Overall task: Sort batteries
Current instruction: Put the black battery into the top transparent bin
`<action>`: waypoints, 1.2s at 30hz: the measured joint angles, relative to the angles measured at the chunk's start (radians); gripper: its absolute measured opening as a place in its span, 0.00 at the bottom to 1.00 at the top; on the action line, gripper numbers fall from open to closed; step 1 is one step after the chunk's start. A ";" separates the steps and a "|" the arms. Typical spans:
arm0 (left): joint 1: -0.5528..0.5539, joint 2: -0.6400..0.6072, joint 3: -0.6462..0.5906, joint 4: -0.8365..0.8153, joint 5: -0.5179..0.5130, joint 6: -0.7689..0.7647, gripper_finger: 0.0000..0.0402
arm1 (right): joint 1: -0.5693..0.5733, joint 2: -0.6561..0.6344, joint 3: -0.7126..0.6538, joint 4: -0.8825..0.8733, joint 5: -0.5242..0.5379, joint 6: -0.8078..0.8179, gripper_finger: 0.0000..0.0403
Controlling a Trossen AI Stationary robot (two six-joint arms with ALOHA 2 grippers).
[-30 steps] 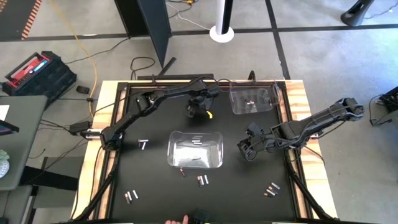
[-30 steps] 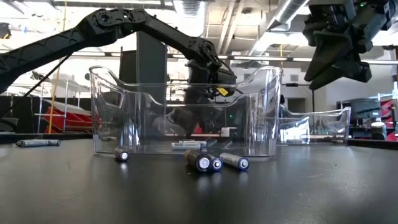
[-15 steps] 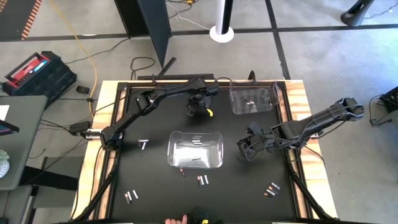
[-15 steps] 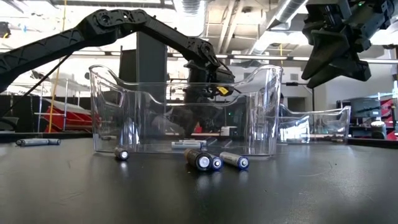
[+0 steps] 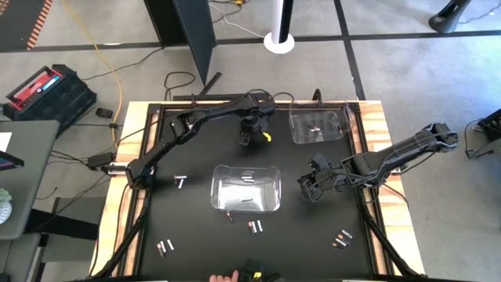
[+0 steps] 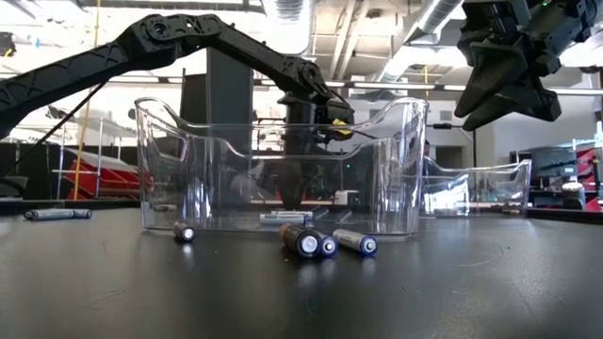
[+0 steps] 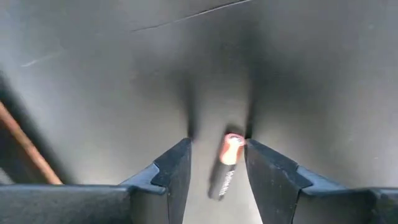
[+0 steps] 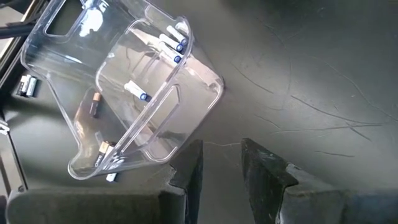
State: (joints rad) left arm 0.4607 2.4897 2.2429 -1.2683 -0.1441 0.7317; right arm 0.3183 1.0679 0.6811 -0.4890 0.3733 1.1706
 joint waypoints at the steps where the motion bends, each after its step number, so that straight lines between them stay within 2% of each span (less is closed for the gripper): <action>1: 0.003 0.000 0.000 -0.001 0.016 -0.009 0.36 | 0.000 0.000 0.000 0.000 0.000 0.000 0.32; 5: 0.012 0.000 0.000 0.001 0.053 -0.022 0.36 | 0.000 0.000 0.000 0.002 0.000 0.000 0.32; 12: 0.011 0.000 0.000 0.001 0.057 -0.021 0.35 | 0.000 0.000 0.000 0.002 0.000 0.000 0.32; 21: 0.012 0.000 0.000 0.012 0.004 -0.023 0.26 | 0.000 0.000 0.000 0.005 0.000 0.000 0.32; 36: 0.019 0.000 0.000 0.026 0.001 -0.025 0.14 | 0.000 0.000 0.000 0.013 0.000 0.010 0.32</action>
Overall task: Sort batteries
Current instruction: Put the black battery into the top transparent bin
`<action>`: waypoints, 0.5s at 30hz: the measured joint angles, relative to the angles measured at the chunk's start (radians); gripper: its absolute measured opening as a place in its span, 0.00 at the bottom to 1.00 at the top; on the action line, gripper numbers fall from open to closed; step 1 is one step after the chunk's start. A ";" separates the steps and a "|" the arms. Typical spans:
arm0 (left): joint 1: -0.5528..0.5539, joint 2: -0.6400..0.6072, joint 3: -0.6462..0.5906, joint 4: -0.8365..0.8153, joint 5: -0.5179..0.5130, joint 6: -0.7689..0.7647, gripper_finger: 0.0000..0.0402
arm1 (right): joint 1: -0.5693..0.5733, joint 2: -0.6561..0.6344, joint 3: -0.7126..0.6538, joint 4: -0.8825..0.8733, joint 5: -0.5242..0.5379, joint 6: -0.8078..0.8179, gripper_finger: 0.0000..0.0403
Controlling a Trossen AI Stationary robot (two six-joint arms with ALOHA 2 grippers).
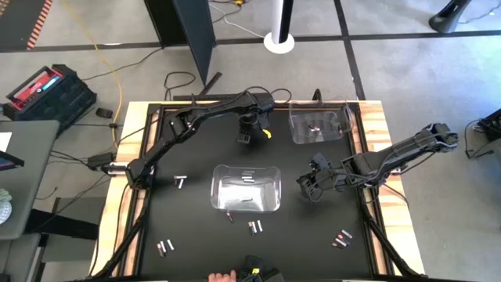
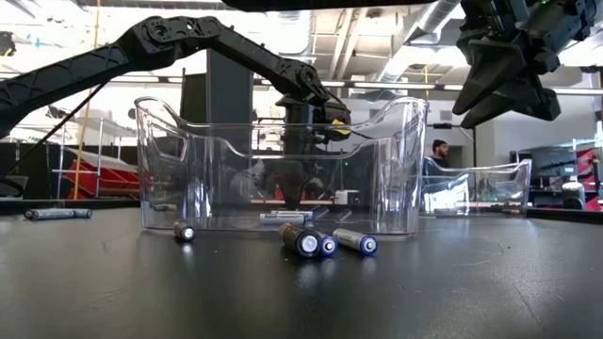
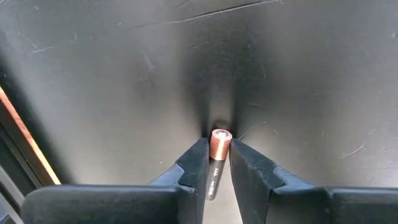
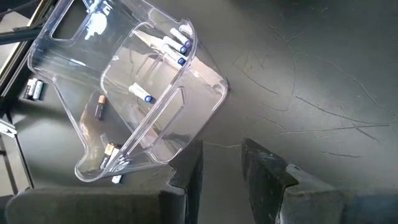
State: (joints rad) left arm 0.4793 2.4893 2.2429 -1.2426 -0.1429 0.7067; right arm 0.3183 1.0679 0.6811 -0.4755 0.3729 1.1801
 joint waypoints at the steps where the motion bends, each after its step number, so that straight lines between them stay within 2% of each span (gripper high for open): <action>1: 0.000 0.000 0.000 0.001 0.000 0.000 0.14 | 0.000 0.000 0.000 0.001 0.000 0.000 0.32; 15: 0.000 0.000 0.000 0.001 0.000 -0.040 0.14 | 0.000 0.000 0.000 0.006 0.000 0.000 0.32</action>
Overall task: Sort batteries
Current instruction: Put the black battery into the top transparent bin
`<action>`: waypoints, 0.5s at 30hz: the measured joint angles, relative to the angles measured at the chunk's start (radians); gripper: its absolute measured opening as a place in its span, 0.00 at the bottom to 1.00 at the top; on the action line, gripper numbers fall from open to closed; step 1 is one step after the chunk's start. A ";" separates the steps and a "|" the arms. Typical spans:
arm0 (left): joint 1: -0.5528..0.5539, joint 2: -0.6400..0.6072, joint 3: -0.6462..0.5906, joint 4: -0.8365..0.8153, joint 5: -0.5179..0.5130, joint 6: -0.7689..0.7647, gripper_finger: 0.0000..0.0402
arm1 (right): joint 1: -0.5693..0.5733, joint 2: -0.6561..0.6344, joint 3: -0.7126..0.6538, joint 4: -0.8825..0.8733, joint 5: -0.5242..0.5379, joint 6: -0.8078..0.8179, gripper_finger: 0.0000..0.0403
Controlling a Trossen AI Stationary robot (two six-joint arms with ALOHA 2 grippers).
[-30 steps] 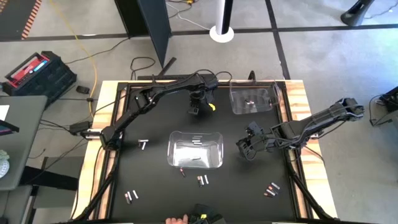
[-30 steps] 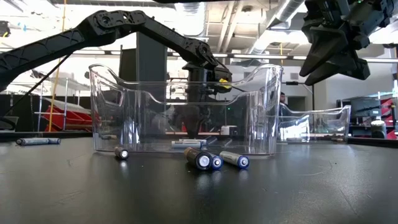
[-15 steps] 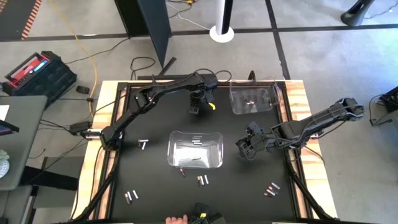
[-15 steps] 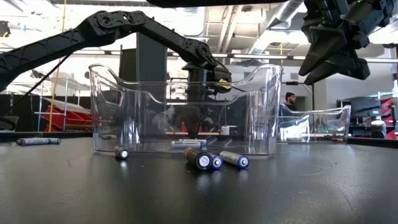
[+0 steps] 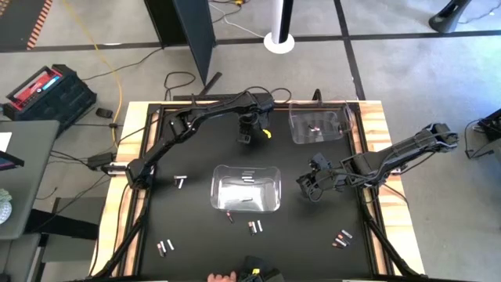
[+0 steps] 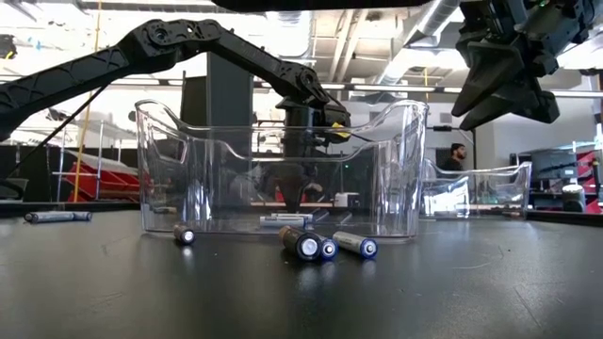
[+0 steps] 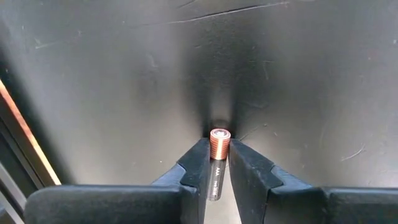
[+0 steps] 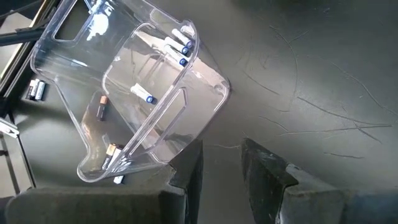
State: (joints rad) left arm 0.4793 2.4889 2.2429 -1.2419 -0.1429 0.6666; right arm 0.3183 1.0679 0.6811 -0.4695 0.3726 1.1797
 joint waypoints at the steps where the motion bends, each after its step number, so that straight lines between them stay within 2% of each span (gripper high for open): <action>1: 0.000 0.000 0.000 0.000 0.000 -0.006 0.14 | 0.000 0.000 0.000 0.000 0.000 0.000 0.32; 15: -0.041 0.000 0.000 -0.001 0.005 -0.052 0.14 | 0.000 0.000 0.000 0.000 0.000 -0.001 0.32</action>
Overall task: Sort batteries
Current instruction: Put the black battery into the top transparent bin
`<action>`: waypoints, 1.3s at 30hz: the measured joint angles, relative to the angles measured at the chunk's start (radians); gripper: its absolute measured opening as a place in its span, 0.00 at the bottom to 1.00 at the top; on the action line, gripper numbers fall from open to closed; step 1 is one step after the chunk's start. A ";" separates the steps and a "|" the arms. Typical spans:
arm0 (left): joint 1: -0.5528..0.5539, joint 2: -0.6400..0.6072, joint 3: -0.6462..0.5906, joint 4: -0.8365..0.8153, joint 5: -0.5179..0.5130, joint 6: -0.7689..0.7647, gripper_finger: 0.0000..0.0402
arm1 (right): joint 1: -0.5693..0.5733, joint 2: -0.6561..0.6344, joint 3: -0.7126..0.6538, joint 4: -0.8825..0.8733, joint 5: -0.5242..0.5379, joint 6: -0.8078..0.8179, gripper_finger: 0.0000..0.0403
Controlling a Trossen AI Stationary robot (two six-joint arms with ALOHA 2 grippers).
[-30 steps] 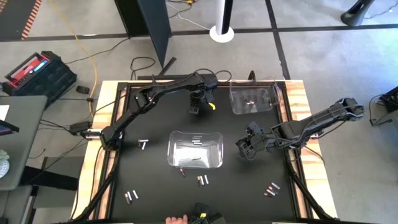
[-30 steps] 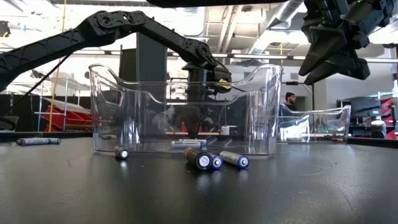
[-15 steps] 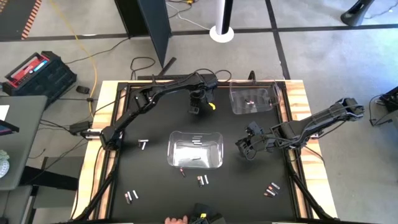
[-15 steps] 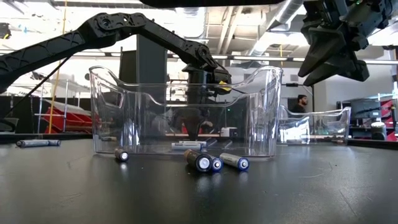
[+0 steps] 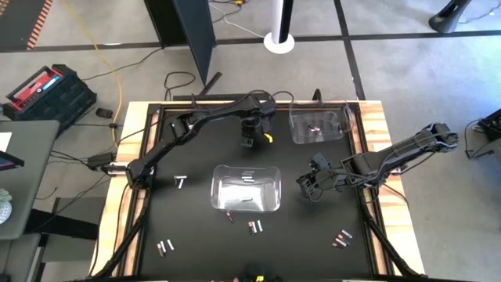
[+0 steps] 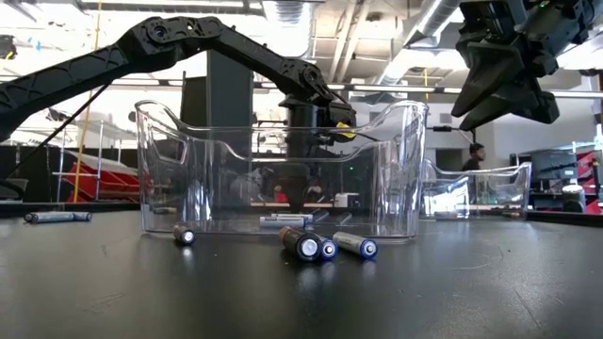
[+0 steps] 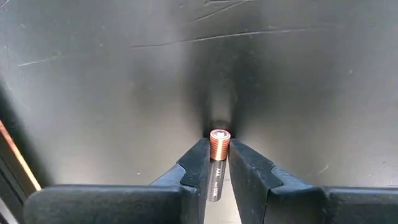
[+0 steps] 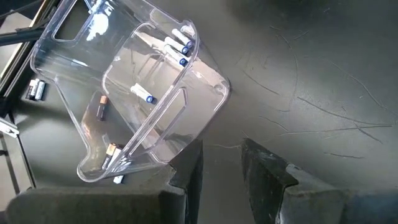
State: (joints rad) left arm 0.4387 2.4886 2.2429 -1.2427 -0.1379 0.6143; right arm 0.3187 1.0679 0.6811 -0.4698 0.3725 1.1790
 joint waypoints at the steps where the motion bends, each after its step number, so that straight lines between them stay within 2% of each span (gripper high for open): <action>1: -0.003 0.000 0.000 0.000 0.000 -0.005 0.14 | 0.000 0.000 0.000 0.000 0.000 0.000 0.32; 13: -0.053 0.000 0.000 0.007 0.000 -0.044 0.14 | 0.018 0.000 0.000 -0.002 0.000 0.010 0.32; 20: -0.077 -0.002 0.039 0.051 0.060 -0.099 0.14 | 0.076 -0.001 0.000 -0.075 -0.001 0.090 0.32; 26: -0.085 -0.003 0.115 0.064 0.060 -0.115 0.14 | 0.152 -0.001 0.000 -0.153 -0.001 0.197 0.32; 32: -0.091 -0.007 0.112 0.072 0.060 -0.156 0.14 | 0.217 -0.001 0.000 -0.202 0.002 0.288 0.32; 39: -0.094 -0.010 0.112 0.023 0.059 -0.206 0.14 | 0.212 -0.001 0.000 -0.205 0.017 0.287 0.32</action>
State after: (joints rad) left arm 0.3450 2.4786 2.3552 -1.2200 -0.0789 0.4083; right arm 0.5305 1.0672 0.6807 -0.6746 0.3897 1.4658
